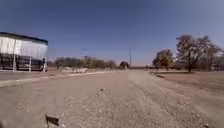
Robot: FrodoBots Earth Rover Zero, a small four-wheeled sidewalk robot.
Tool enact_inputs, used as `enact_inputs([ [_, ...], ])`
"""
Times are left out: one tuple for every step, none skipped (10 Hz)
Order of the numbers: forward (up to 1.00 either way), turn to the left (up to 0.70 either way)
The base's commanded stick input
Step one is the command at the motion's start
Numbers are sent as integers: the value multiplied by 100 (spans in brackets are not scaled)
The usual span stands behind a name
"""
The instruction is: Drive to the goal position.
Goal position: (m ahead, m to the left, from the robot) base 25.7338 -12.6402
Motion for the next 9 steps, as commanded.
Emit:
enact_inputs([
  [50,0],
  [50,0],
  [50,0],
  [50,0],
  [50,0],
  [50,0],
  [50,0],
  [50,-2],
  [50,-33],
])
